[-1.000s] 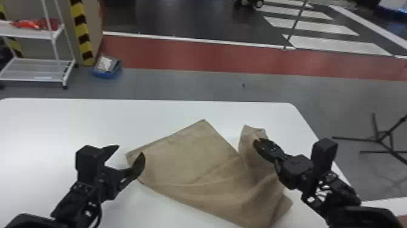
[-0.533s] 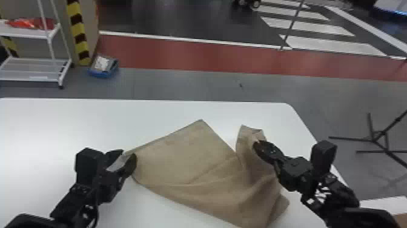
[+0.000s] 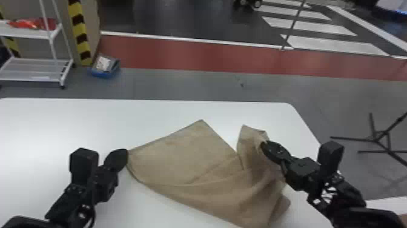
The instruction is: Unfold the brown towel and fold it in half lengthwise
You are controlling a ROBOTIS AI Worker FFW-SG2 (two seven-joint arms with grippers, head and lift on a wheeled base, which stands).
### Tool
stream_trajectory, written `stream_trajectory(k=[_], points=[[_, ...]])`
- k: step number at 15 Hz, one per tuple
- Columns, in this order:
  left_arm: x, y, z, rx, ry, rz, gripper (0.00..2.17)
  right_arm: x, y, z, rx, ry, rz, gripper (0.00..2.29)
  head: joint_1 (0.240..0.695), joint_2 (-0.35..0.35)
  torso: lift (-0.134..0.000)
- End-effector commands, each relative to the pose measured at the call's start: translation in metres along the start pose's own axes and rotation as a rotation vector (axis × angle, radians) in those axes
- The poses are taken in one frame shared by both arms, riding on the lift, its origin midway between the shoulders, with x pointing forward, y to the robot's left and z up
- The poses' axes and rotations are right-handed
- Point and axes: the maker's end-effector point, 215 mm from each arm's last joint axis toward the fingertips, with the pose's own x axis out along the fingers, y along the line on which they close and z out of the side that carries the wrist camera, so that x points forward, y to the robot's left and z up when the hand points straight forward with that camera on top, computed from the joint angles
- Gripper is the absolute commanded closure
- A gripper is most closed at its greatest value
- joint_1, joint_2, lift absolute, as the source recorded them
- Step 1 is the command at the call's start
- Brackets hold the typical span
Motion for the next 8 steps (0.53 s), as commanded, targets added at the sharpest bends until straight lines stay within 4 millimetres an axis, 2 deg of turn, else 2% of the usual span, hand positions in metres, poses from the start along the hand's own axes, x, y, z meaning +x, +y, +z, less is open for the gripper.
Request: stream_trajectory(k=[1,2,3,4,5,7,8], points=[[-0.01,0.013,0.009,-0.007,-0.03,0.026,1.8,-0.003,-0.007,0.0,0.015,-0.006,-0.007,1.15,0.695,-0.24,-0.108],[-0.015,0.021,0.015,-0.011,-0.048,0.042,1.81,-0.003,-0.007,0.0,0.016,-0.007,-0.007,1.15,0.695,-0.239,-0.108],[-0.023,0.03,0.012,-0.018,-0.052,0.068,1.83,-0.002,-0.007,0.003,0.014,-0.011,-0.006,1.15,0.695,-0.237,-0.108],[-0.031,0.045,0.025,-0.021,-0.088,0.1,1.83,-0.001,-0.006,0.005,0.013,-0.016,-0.004,1.15,0.695,-0.232,-0.108],[-0.04,0.06,0.029,-0.024,-0.099,0.132,1.83,0.0,-0.007,0.009,0.013,-0.023,-0.006,1.15,0.695,-0.216,-0.108],[-0.068,0.092,0.039,-0.02,-0.128,0.215,1.83,0.0,-0.015,0.017,0.006,-0.034,-0.017,1.15,0.695,-0.192,-0.108],[-0.089,0.115,0.051,-0.015,-0.151,0.273,1.83,-0.001,-0.026,0.021,-0.004,-0.027,-0.031,1.15,0.695,-0.178,-0.108]])
